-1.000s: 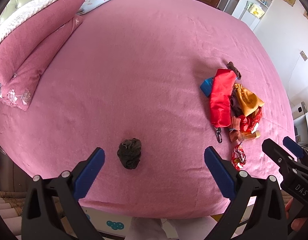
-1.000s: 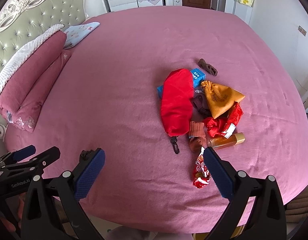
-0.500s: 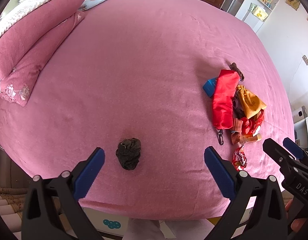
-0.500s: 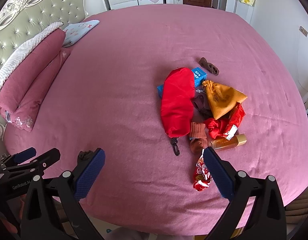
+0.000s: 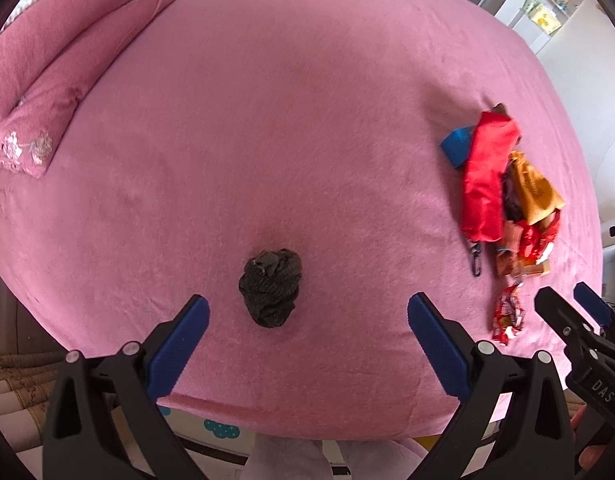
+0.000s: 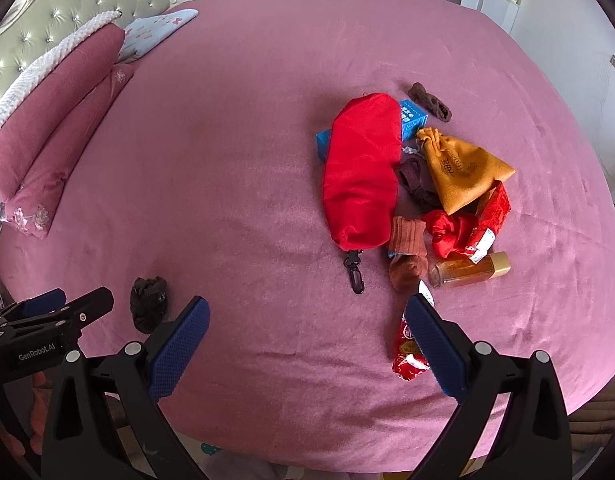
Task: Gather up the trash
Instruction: 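Move the left tool toward the dark knit sock ball, then grasp the dark sock ball with the left tool while the right tool grasps the red pouch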
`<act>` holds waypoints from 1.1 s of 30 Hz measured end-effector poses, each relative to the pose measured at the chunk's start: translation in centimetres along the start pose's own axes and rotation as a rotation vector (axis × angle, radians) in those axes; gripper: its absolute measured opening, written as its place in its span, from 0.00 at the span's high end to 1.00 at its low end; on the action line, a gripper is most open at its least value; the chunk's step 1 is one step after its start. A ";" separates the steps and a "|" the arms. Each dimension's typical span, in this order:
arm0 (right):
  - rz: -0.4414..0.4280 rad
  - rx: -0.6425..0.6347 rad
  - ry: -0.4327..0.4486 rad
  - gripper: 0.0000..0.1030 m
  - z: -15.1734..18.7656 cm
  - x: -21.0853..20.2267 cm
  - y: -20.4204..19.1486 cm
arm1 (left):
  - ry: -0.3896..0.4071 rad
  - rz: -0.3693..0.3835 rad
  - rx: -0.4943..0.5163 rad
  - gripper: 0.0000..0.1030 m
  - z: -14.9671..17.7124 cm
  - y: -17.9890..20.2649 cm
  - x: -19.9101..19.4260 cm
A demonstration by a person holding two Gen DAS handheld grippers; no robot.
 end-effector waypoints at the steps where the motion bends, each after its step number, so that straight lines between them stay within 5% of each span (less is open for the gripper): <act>1: 0.003 -0.002 -0.006 0.08 0.1 0.5 0.0 | -0.020 -0.001 -0.005 0.04 0.2 -0.2 0.9; 14: -0.013 0.021 -0.064 0.08 0.5 6.4 1.2 | -0.186 -0.002 -0.055 0.06 1.2 -2.2 10.8; 20: -0.001 0.054 -0.102 0.08 1.0 8.1 2.9 | -0.246 -0.028 -0.068 0.36 1.1 -2.7 13.5; 22: 0.005 0.063 -0.108 0.08 0.9 8.4 3.4 | -0.268 -0.060 -0.100 0.54 1.2 -3.5 13.8; 27: 0.008 0.087 -0.105 0.08 0.0 8.8 4.8 | -0.203 0.055 -0.222 0.66 0.5 -5.3 12.6; 33: 0.001 0.101 -0.082 0.08 -2.2 9.3 5.5 | -0.106 0.106 -0.173 0.66 -3.4 -4.2 10.3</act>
Point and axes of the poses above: each gripper's, at about its wrist camera, not at the fingertips, and x roughly the way its jaws point, y to its right, z to its underside, the point moved 6 cm from there along x, roughly the way its jaws point, and after that the axes turned 12 degrees about x, right-handed, at the moved point
